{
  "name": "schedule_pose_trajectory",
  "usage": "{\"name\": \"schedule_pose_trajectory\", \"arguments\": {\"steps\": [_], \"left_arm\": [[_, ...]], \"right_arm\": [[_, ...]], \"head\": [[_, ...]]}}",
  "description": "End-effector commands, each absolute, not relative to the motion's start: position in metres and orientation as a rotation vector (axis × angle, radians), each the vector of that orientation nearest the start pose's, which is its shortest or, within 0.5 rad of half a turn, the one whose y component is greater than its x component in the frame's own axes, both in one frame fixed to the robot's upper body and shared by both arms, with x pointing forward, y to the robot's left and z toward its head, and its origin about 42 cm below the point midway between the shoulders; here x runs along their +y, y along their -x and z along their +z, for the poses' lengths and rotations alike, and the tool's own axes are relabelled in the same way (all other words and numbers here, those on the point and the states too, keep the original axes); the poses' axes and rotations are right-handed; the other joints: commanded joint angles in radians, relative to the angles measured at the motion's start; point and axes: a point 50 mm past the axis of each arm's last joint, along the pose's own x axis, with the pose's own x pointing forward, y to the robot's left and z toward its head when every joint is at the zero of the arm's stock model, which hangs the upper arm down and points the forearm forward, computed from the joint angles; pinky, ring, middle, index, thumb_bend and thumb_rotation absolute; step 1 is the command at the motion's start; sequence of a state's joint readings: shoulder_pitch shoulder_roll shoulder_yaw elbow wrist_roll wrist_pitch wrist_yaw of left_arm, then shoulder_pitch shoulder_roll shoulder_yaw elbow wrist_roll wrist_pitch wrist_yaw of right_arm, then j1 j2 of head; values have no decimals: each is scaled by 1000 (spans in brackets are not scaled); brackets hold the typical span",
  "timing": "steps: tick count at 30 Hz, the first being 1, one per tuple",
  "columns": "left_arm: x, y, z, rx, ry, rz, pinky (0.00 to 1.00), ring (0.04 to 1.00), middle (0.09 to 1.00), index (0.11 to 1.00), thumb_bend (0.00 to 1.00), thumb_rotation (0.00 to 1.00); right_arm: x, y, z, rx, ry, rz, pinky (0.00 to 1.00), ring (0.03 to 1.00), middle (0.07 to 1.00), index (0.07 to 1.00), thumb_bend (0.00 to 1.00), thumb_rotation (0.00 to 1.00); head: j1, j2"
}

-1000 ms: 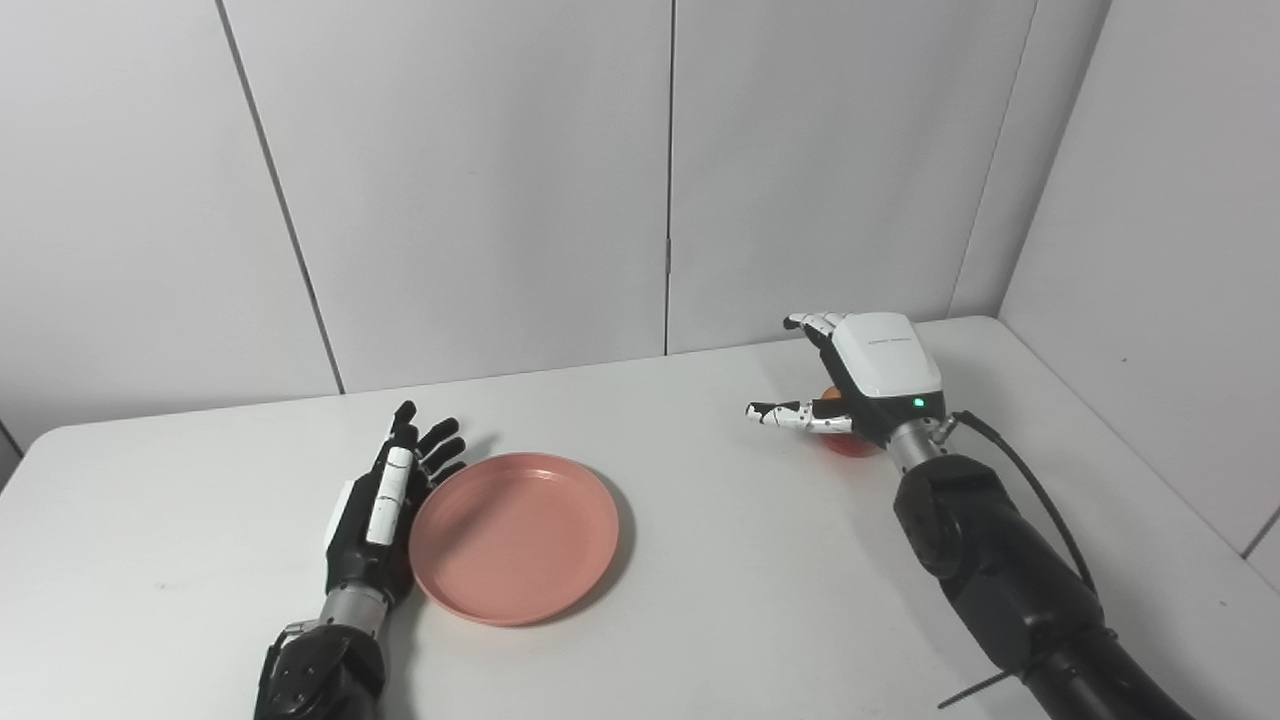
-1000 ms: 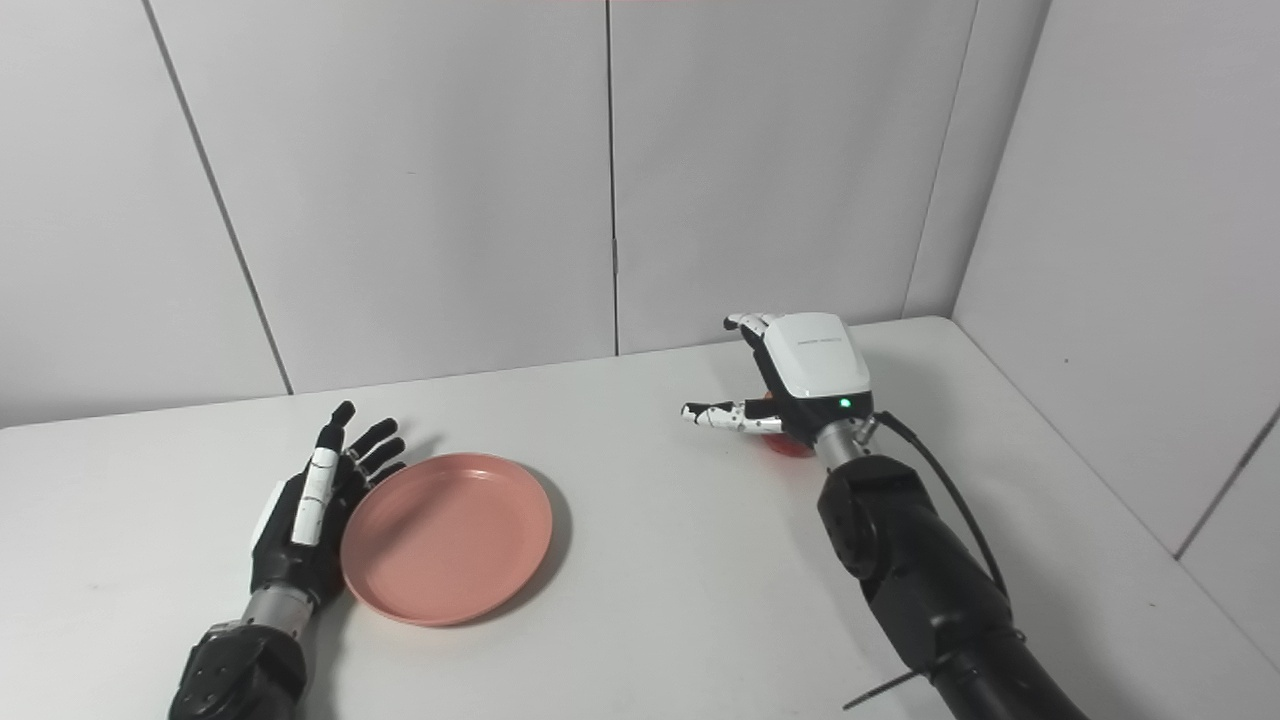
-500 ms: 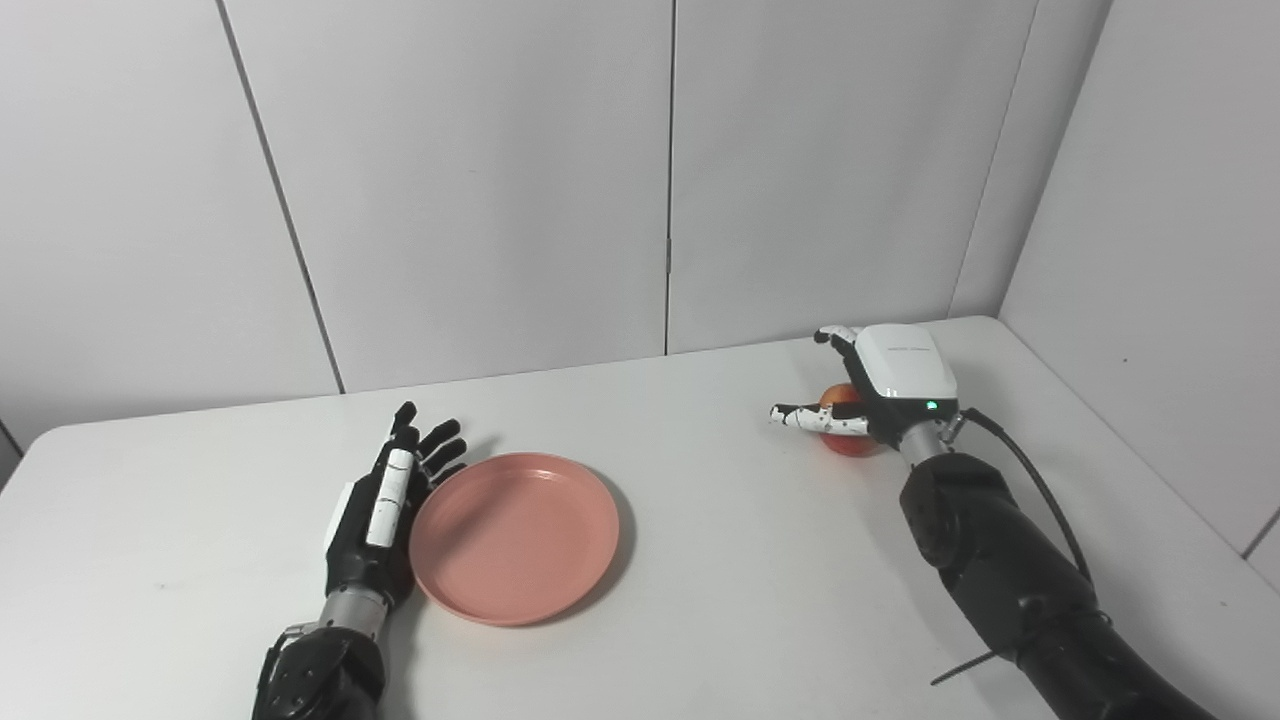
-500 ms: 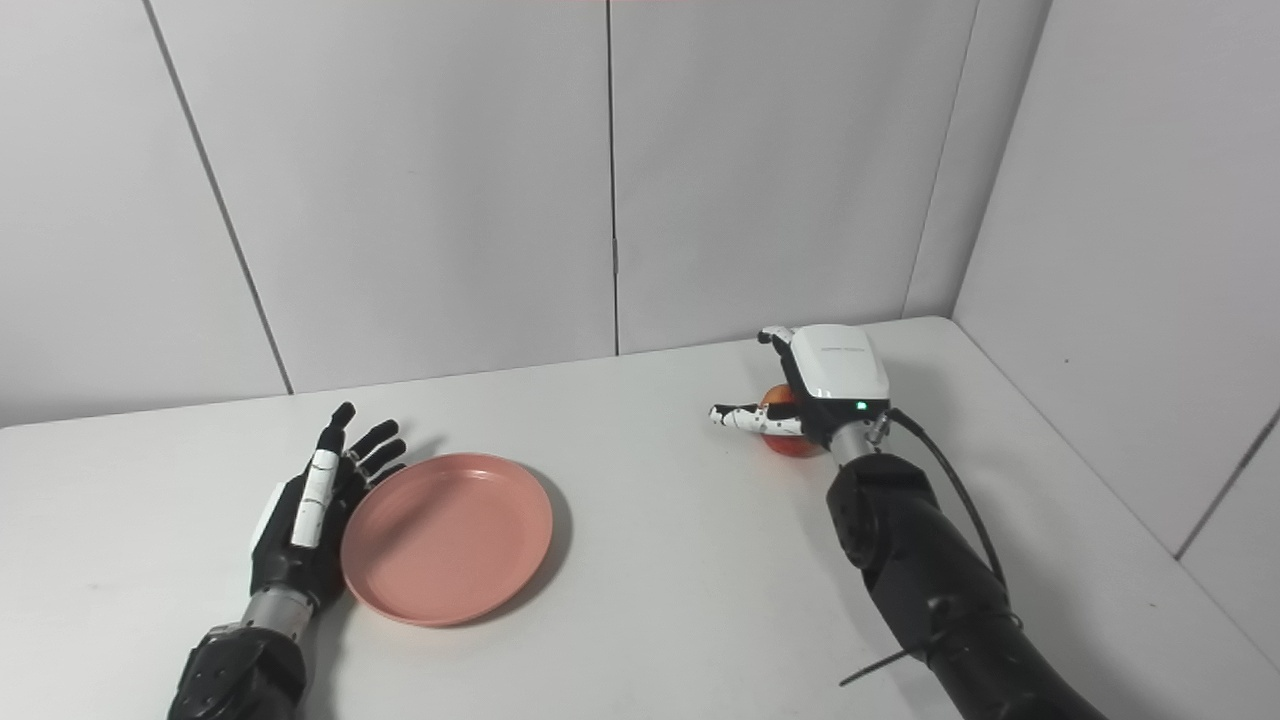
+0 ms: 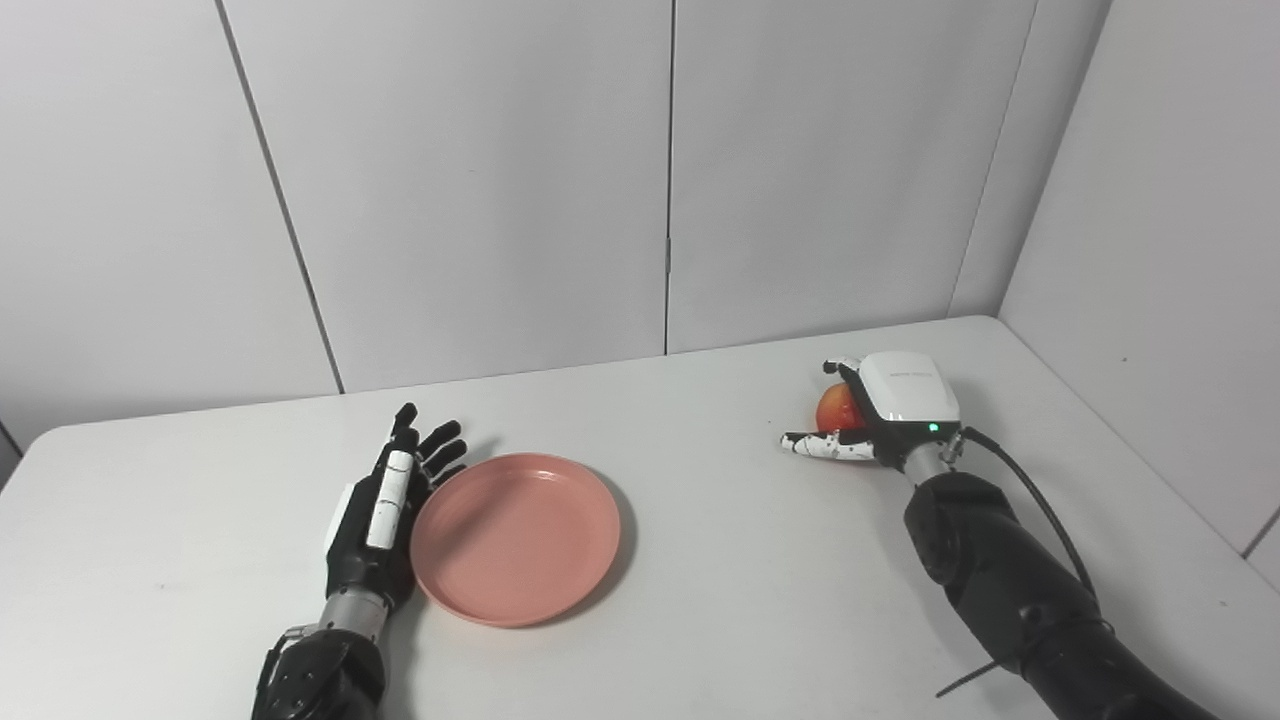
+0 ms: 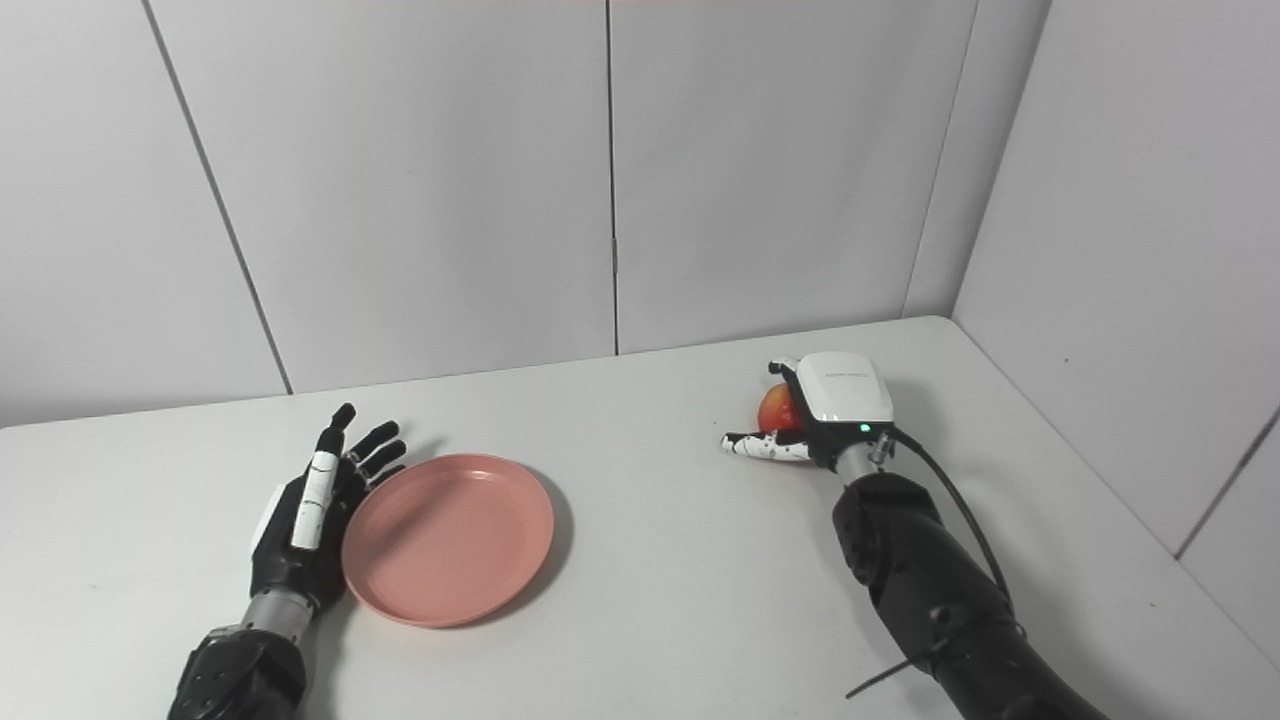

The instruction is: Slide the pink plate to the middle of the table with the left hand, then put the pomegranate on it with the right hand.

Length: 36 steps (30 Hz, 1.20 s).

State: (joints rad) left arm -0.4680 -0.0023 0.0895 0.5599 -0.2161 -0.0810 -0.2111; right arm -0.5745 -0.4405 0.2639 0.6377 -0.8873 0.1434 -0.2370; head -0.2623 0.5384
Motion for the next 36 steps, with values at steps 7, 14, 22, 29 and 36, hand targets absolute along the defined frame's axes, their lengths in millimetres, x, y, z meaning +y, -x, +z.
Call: {"name": "schedule_pose_trajectory", "arguments": {"steps": [7, 14, 22, 29, 36], "left_arm": [[183, -418, 98, 58, 228, -225, 787, 831, 826, 1000, 831, 788], [184, -418, 100, 59, 221, -225, 792, 835, 833, 1000, 833, 799], [184, -418, 100, 61, 226, -226, 784, 832, 825, 1000, 821, 787], [183, -417, 98, 63, 225, -225, 796, 828, 824, 1000, 832, 800], [183, -416, 97, 64, 230, -226, 791, 828, 826, 1000, 831, 793]], "right_arm": [[-334, -463, 172, 8, 1397, -202, 557, 646, 715, 745, 772, 646], [-334, -461, 170, -52, 1299, -231, 302, 390, 539, 551, 603, 155], [-336, -460, 172, -123, 1269, -248, 254, 318, 417, 533, 519, 0], [-337, -459, 174, -160, 1264, -256, 244, 310, 411, 532, 517, 0], [-331, -458, 181, -210, 1248, -249, 209, 270, 469, 490, 526, 0]], "head": [[5, 3], [4, 5], [5, 6], [5, 9], [7, 14]]}}
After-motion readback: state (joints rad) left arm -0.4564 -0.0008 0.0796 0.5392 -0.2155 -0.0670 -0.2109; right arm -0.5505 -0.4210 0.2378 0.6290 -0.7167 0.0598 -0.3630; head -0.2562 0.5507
